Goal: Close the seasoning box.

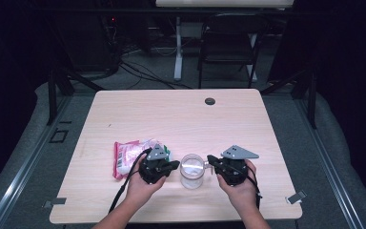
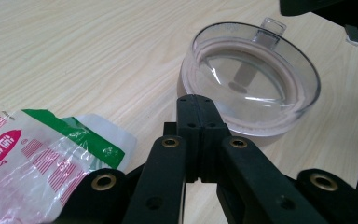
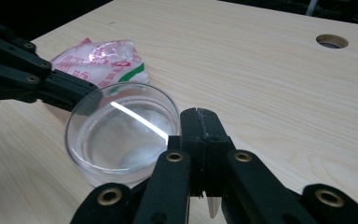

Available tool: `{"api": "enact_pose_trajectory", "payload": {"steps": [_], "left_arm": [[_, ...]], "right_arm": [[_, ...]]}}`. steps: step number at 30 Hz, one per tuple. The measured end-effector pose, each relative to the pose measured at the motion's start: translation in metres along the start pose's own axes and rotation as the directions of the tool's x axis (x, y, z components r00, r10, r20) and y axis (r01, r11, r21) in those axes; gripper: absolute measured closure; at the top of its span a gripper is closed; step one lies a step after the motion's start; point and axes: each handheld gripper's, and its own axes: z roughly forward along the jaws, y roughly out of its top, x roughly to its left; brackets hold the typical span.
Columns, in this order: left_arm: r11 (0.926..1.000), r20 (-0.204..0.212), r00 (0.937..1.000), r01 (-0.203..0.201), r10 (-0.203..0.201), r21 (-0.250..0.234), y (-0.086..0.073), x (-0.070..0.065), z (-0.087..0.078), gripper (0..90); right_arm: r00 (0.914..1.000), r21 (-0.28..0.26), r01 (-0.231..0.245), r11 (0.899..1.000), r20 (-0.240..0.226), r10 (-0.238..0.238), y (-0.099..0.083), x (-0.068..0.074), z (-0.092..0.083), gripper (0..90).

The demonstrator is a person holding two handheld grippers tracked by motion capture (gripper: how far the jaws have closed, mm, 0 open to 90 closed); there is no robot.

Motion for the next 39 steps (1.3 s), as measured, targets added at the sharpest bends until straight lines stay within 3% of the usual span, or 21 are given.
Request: {"api": "enact_pose_trajectory", "payload": {"steps": [10, 17, 21, 39], "left_arm": [[1.0, 0.001, 1.0, -0.005, 0.005, -0.003, -0.007, -0.002, -0.004, 90.0], [0.9996, 0.022, 0.9996, -0.019, 0.019, 0.021, -0.01, -0.006, 0.0, 90.0], [0.9992, 0.013, 0.9994, -0.031, 0.03, 0.026, -0.011, -0.008, 0.001, 90.0], [0.9996, 0.019, 0.9995, -0.024, 0.024, 0.011, -0.01, -0.01, -0.002, 90.0]], "right_arm": [[0.9997, 0.006, -0.023, 1.0, 0.004, 0.023, -0.005, -0.003, 0.003, 87.0], [0.9983, -0.001, -0.056, 0.998, -0.015, 0.056, -0.007, -0.006, 0.002, 86.8], [0.9973, -0.012, -0.071, 0.997, -0.021, 0.071, -0.008, -0.005, 0.003, 87.0], [0.9968, -0.014, -0.078, 0.997, -0.02, 0.077, -0.009, -0.007, 0.002, 87.1]]}}
